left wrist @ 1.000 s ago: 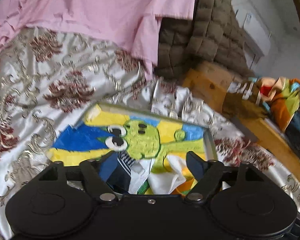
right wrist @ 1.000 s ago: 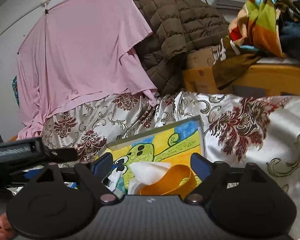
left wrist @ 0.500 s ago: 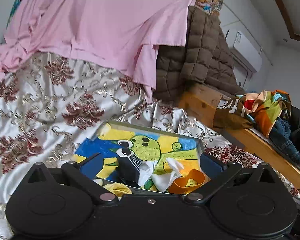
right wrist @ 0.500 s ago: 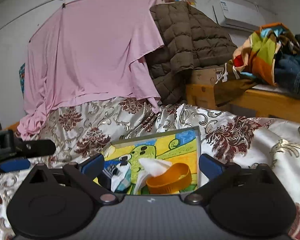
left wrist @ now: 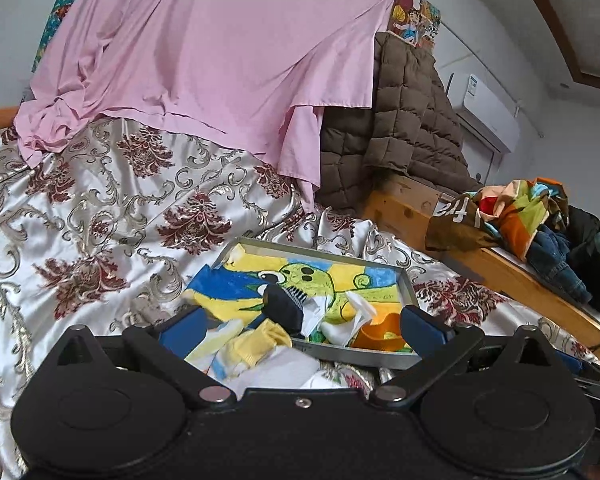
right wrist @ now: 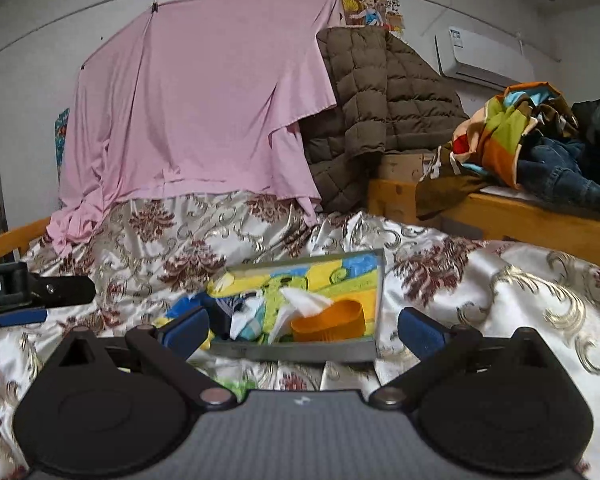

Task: Organize soft objects
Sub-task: 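Withdraw both tools from the tray toward the remaining pile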

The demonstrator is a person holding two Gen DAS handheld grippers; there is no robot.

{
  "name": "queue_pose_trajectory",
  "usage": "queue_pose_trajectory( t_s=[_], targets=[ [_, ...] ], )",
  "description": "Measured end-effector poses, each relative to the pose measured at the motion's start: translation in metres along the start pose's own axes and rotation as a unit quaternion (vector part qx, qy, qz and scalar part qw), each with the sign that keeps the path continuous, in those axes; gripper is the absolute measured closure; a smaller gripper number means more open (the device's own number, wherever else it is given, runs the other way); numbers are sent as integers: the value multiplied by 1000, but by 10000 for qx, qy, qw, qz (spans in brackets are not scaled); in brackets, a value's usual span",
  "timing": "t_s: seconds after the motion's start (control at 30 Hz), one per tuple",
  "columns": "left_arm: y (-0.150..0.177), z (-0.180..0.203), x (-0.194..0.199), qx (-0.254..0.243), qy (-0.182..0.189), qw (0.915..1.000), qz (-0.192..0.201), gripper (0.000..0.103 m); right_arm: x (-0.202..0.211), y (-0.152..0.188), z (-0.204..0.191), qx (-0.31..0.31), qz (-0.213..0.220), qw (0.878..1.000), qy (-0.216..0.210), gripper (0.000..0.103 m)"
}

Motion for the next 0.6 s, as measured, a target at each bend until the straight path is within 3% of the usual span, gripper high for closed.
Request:
queue_pose_trajectory(
  t_s=[0.23,0.6],
  targets=[
    [27,-7,21,-3,112,9999,-91,1,20,25,-5,186,-312,9993,68,0],
    [71,-14,42,-419,334,9979,-360,1,42,49,-4,283,-666,9973,116,0]
  ],
)
Point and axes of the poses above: each gripper's, at about its wrist camera, not at the fingertips, and x roughly against the way its jaws point, z to its right, y to its underside, the point moved 10 cm from there along -x, roughly the way its jaws point, and after that the axes turned 8 degrees about -x, right-handed, at the moved point
